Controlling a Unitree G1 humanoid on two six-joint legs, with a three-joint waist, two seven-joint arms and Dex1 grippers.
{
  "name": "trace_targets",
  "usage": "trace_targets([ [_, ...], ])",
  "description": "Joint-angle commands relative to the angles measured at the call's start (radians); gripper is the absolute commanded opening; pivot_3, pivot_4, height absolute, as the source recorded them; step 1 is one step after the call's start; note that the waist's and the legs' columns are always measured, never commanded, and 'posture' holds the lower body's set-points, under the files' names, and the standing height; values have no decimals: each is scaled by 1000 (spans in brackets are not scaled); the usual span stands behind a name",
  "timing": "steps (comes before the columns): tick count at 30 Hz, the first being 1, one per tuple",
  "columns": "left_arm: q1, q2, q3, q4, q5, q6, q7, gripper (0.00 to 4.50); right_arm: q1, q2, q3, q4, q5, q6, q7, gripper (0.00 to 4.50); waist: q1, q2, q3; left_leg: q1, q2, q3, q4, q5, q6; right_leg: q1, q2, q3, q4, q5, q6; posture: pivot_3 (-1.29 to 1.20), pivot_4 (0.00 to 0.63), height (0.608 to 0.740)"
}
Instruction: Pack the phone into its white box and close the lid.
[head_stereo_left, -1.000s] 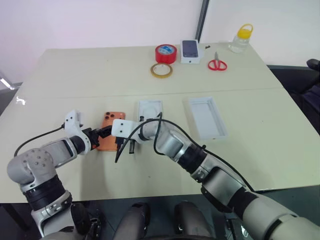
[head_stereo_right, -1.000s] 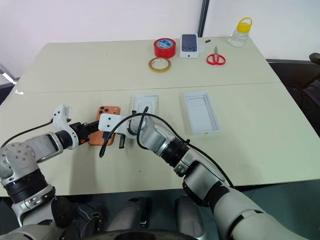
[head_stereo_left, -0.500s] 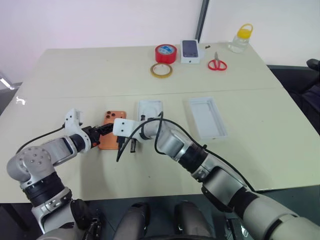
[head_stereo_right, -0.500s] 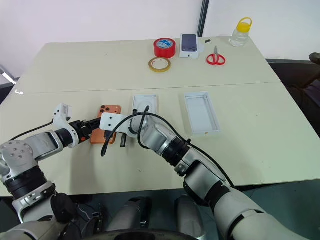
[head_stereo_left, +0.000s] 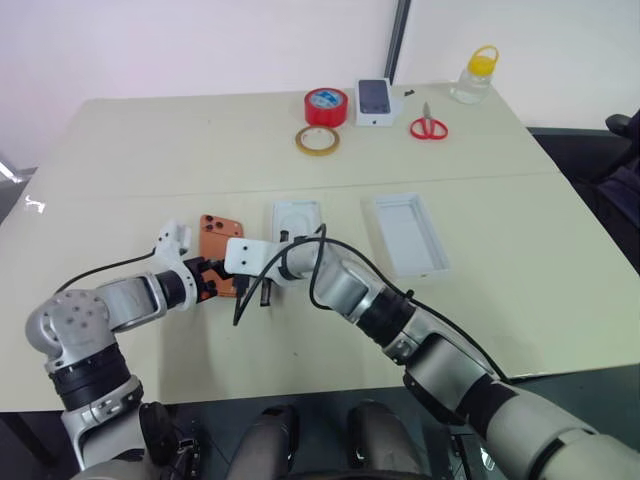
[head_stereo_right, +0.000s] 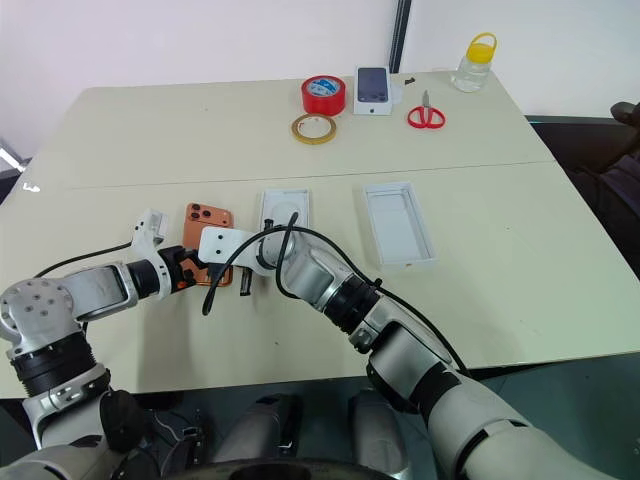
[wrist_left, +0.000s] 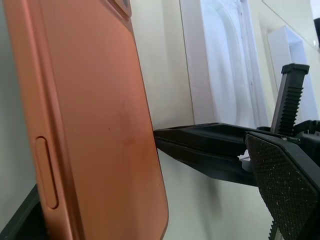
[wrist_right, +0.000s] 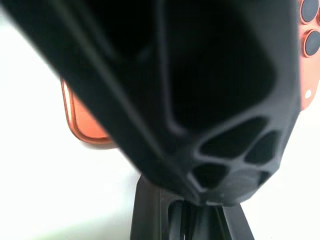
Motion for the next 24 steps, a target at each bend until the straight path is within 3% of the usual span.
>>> trace_targets([
  [1,-29,18,58,23,3,8,15,4486,0,11,5,-35,-7,-13,4,11,0,0,0,0,0,0,0,0,0,0,0,0,0,0,0,0,150,740],
  [11,-41,11,105,48,-30,8,59,4486,8,3,5,-55,-12,-10,8,11,1,0,0,0,0,0,0,0,0,-1,0,0,0,0,0,0,150,740],
  [16,-40,-21,134,48,-66,8,97,2239,10,-16,-25,-122,-8,16,18,0,2,0,0,-1,0,0,0,0,0,-1,0,0,0,0,0,0,150,740],
  [24,-48,-70,188,35,-127,8,176,2239,55,-89,-57,-321,13,113,60,0,3,0,0,-1,0,0,0,0,0,-1,0,0,0,0,0,0,150,740],
])
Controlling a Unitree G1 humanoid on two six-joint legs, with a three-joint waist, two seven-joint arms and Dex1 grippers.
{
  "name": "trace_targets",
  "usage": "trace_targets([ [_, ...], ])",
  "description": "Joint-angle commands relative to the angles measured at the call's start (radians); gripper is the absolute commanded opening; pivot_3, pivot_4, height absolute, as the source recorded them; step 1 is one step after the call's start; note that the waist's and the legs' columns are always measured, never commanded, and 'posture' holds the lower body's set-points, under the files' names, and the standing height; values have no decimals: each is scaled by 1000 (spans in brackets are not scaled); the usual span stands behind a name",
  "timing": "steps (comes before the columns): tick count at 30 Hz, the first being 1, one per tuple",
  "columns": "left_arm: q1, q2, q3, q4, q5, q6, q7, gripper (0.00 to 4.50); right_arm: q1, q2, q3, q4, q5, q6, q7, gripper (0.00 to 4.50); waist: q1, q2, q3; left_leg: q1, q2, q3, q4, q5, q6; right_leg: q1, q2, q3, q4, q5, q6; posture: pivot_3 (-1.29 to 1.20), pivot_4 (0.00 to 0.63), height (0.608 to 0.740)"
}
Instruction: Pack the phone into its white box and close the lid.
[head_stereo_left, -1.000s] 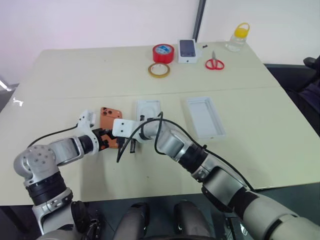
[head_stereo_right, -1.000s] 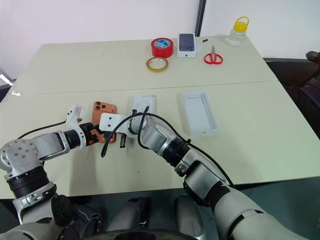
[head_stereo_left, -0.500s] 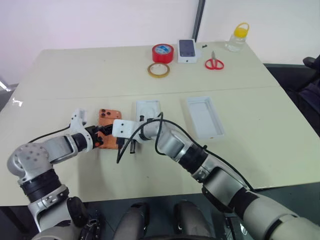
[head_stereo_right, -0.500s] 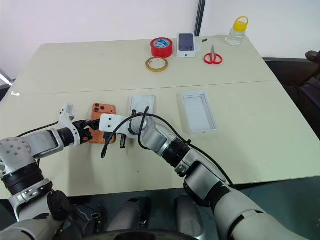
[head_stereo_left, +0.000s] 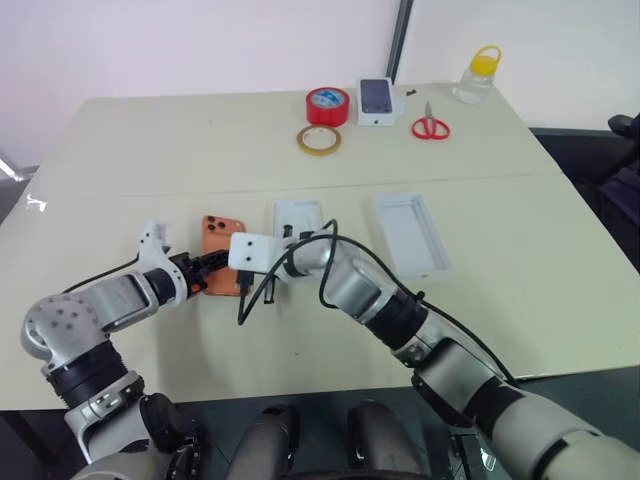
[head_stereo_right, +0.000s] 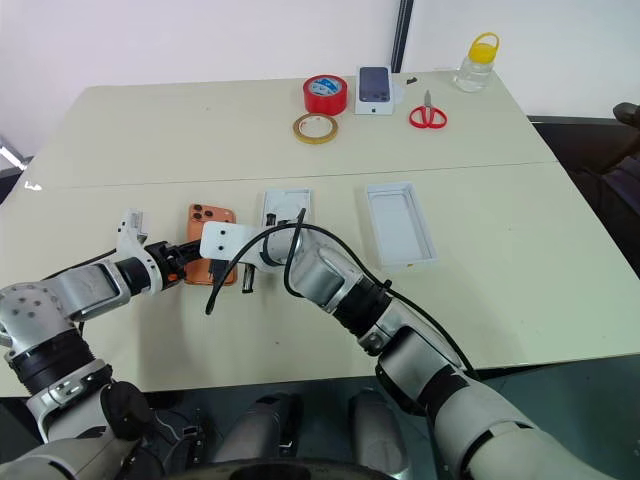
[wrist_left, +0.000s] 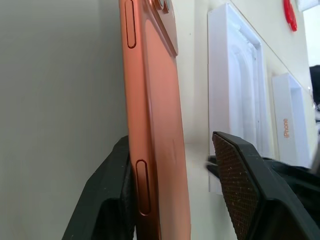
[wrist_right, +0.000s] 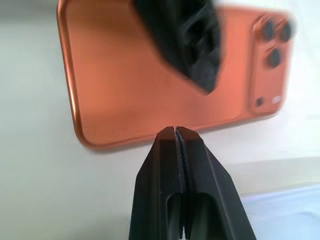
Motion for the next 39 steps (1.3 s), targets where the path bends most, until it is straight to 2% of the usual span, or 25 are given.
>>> trace_targets([
  [1,-18,-10,40,-29,-55,9,34,2239,19,-24,-29,-101,14,38,10,0,0,0,0,0,0,0,0,0,0,0,0,0,0,0,0,0,150,740],
  [7,-24,-31,76,-26,-102,9,90,2239,56,-76,-51,-180,33,93,12,0,-1,0,0,0,0,0,0,0,0,0,0,0,0,0,0,0,150,740],
  [10,-25,-35,83,-26,-121,9,110,1355,72,-91,-58,-208,48,119,12,0,0,0,0,0,0,0,0,0,0,0,0,0,0,0,0,0,150,740],
  [12,-29,-43,94,-25,-134,9,122,346,80,-100,-55,-219,53,128,10,0,1,0,0,0,0,0,0,0,0,0,0,0,0,0,0,0,150,740],
  [13,-30,-45,97,-24,-142,9,129,56,82,-103,-53,-223,56,131,9,0,1,0,0,0,0,0,0,0,0,0,0,0,0,0,0,0,150,740],
  [25,-26,-47,130,-16,-221,-10,188,56,77,-121,-52,-242,72,138,0,0,1,-1,0,0,0,0,0,0,0,0,0,0,0,0,0,0,150,740],
  [30,-74,-59,136,10,-325,-90,258,56,76,-159,-77,-287,87,151,15,0,5,-2,1,0,0,0,0,0,0,0,0,0,0,0,0,0,150,740],
  [35,-135,-83,24,28,-427,-179,324,56,110,-242,-201,-421,193,199,67,0,13,-3,1,-1,0,0,0,0,0,0,-1,0,-2,0,0,0,150,740],
  [39,-134,-108,-94,45,-434,-224,340,56,167,-306,-288,-459,256,180,66,0,28,-3,1,-1,-1,0,0,0,0,1,-1,0,-3,0,0,0,150,740],
])
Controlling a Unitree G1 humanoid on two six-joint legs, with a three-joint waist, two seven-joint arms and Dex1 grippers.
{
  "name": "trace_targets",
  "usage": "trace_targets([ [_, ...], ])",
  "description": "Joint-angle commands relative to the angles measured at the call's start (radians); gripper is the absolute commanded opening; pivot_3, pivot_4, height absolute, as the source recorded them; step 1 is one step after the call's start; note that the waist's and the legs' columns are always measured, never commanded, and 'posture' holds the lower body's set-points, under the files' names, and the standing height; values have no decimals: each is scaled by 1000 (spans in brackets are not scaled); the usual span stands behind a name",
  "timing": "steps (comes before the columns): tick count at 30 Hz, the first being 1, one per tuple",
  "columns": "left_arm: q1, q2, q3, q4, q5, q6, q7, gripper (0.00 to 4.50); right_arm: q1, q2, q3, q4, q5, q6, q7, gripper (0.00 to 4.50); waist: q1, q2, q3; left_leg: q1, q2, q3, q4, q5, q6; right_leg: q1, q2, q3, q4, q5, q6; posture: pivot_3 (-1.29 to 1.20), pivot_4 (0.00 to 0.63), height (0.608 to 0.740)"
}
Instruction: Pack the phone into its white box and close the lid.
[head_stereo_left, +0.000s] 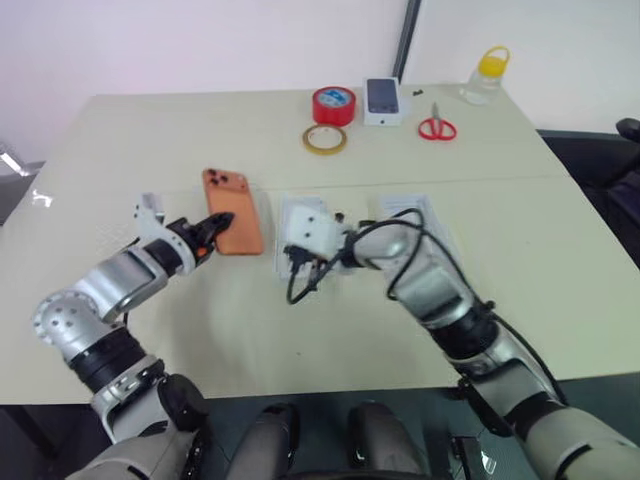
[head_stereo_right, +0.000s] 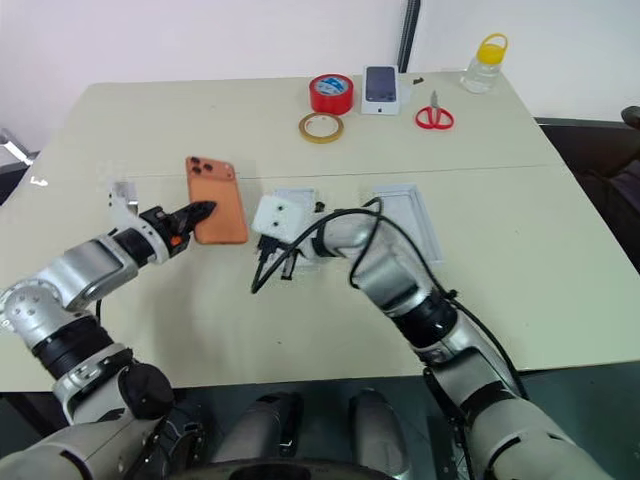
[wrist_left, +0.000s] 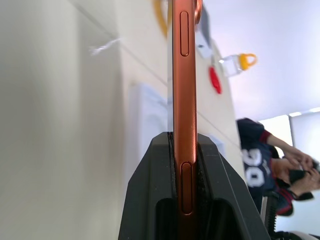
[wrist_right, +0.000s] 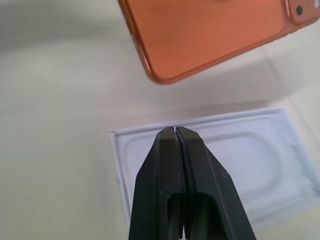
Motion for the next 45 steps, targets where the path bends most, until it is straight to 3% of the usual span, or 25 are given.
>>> trace_targets([
  [1,-10,-16,-94,11,-30,-51,-5,56,40,-52,-78,-48,56,-21,7,0,2,0,0,0,0,0,0,0,0,0,0,0,0,0,0,0,150,740],
  [5,-8,-44,-196,60,20,-105,-41,56,91,-136,-154,-66,99,1,1,0,1,-1,0,0,0,1,0,0,0,0,0,0,0,0,0,0,150,740],
  [12,-32,-48,-296,172,93,-165,-95,56,111,-180,-188,-88,121,34,-49,0,0,-1,0,0,1,1,-1,0,0,-1,1,1,1,0,0,0,150,740],
  [20,-44,-46,-325,223,136,-195,-150,56,120,-201,-178,-91,132,36,-82,0,3,-1,1,-1,0,1,-1,0,0,-1,0,1,0,0,0,0,150,740],
  [24,-43,-54,-334,214,138,-186,-160,1777,114,-204,-169,-81,136,29,-89,0,3,-1,1,-1,0,1,-1,0,0,-1,0,1,1,0,0,0,150,740],
  [29,-40,-36,-350,185,142,-167,-158,4249,101,-201,-157,-63,135,16,-92,0,2,-1,1,-1,0,1,0,0,0,-1,0,1,1,0,0,0,150,740],
  [30,-38,-28,-356,173,147,-160,-158,4443,99,-200,-155,-60,135,14,-92,0,0,-1,1,-1,0,1,0,0,0,-1,0,1,1,0,0,0,150,740],
  [45,-49,199,-504,-47,289,-134,-342,4443,78,-195,-132,-20,128,-23,-98,0,1,-1,1,-1,0,1,-1,0,0,-1,0,1,1,0,0,0,150,740],
])
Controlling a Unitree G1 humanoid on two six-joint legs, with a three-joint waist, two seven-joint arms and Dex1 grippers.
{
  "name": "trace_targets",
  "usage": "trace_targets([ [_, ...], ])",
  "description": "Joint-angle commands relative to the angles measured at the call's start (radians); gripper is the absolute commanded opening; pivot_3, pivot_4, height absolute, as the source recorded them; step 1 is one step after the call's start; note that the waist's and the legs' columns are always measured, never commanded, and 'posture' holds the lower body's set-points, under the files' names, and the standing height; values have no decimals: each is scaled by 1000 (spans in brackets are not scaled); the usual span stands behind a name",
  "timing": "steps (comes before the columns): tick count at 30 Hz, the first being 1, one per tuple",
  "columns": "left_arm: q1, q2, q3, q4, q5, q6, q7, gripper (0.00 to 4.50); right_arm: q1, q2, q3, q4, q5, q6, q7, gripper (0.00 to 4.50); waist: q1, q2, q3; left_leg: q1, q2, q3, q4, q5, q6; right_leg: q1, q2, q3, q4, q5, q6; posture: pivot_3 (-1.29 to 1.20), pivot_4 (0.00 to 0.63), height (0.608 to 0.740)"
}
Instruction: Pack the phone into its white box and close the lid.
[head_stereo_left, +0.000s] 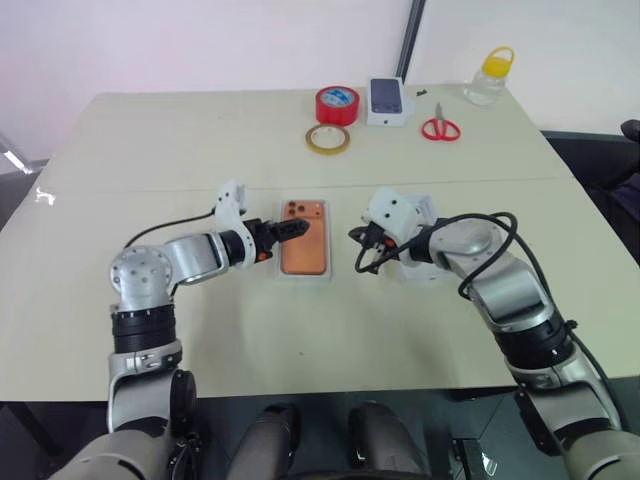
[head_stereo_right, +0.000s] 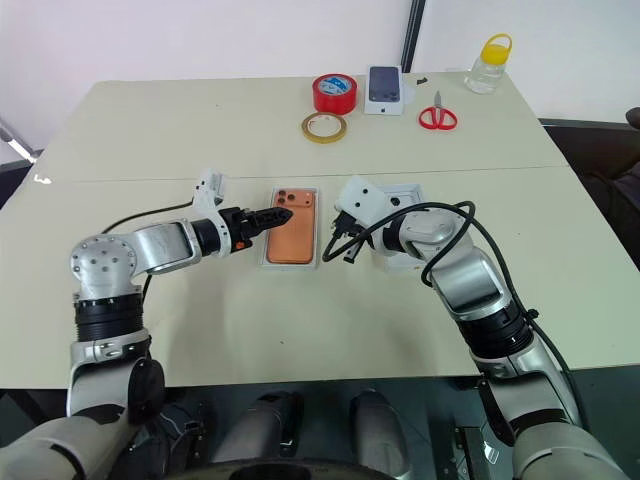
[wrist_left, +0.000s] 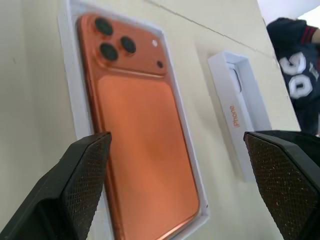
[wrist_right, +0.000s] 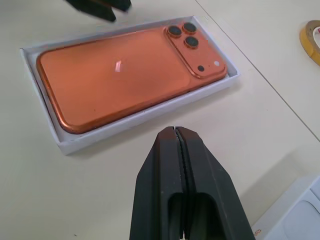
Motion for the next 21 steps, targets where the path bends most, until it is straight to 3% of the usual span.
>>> trace_targets([
  [1,-24,71,-29,-71,78,-59,-84,4443,-38,9,0,-5,4,-19,-11,0,-2,0,0,0,0,0,0,0,0,0,0,0,0,0,0,0,150,740],
  [6,5,198,-102,-93,255,-186,-211,4443,-79,55,32,70,-29,34,-67,0,-5,1,0,0,1,0,-1,0,0,-1,1,0,0,0,0,0,150,740],
  [9,52,309,-247,-82,463,-323,-300,3632,-114,102,78,172,-66,41,-112,0,-4,1,0,0,0,0,-1,0,0,0,0,0,-1,0,0,0,150,740],
  [11,57,330,-310,-58,545,-380,-343,2605,-140,129,95,229,-81,35,-129,0,-3,1,0,0,0,0,-2,0,0,0,0,0,-1,0,0,0,150,740],
  [16,24,270,-374,30,659,-450,-397,65,-205,176,158,382,-150,-28,-173,0,1,1,1,0,-1,0,-1,0,0,0,-1,0,-1,0,0,0,150,740],
  [21,-27,224,-458,130,766,-482,-467,65,-244,213,180,464,-176,-79,-178,0,-6,1,1,0,-1,0,-1,0,0,-1,-1,-1,-1,0,0,0,150,740],
])
